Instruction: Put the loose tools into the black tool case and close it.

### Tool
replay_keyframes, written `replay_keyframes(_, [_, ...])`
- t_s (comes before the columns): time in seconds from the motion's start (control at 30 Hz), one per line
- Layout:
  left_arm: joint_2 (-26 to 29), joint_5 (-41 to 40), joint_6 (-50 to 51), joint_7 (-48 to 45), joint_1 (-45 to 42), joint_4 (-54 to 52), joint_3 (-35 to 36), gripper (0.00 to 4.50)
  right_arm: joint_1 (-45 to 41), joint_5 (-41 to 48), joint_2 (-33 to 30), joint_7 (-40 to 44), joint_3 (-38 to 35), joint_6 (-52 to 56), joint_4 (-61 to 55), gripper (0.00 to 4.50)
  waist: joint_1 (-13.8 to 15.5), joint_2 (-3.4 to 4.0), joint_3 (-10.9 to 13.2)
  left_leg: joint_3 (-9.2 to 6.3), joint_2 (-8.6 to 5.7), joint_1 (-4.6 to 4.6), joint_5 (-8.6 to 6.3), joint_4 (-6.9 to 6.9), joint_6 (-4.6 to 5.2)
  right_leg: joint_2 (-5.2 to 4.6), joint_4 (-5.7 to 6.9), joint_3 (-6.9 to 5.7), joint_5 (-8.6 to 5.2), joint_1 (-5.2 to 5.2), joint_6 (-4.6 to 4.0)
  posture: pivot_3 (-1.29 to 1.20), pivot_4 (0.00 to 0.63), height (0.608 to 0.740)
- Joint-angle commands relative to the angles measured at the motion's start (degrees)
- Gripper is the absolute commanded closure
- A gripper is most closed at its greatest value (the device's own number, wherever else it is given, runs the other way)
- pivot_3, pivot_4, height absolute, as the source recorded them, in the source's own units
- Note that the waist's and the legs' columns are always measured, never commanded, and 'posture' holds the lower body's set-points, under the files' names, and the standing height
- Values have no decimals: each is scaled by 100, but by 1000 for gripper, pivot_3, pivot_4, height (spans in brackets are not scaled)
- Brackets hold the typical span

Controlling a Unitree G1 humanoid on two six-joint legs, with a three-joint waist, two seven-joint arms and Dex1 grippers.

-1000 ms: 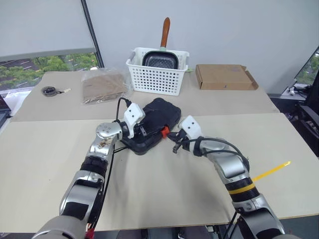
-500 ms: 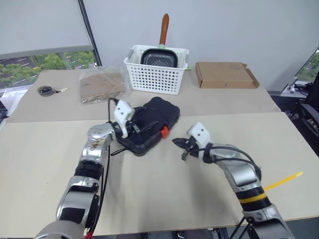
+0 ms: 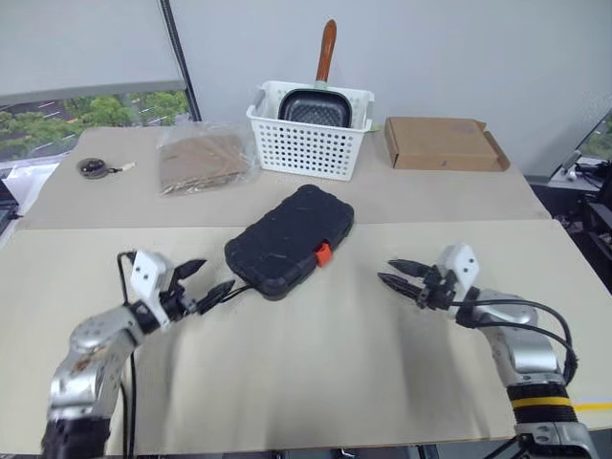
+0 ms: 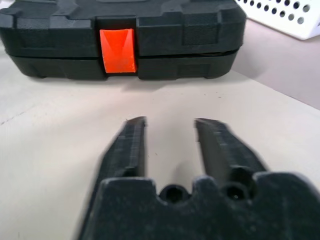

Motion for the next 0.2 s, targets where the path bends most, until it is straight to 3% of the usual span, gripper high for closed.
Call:
replay_keyframes(0.03, [-84, 203, -231, 216, 564, -457, -57, 0, 83, 245, -180, 480, -216, -438, 249, 1023, 31, 4, 1, 1, 2, 4, 0, -1, -1, 1, -1, 1, -1, 3, -1, 0, 150, 700])
replay_keyframes(0.1, [-168, 274, -312, 317, 776, -508, -123, 0, 65, 305, -205, 597, -222, -503, 359, 234, 51, 6, 4, 1, 2, 7, -2, -1, -3, 1, 1, 2, -3, 4, -5, 0, 150, 700])
replay_keyframes(0.2, [-277, 376, -420, 426, 970, -562, -220, 0, 19, 307, -227, 729, -223, -572, 511, 68, 50, 6, 4, 0, 3, 5, 1, 1, -7, 1, 8, 0, -3, 1, -6, 0, 150, 700])
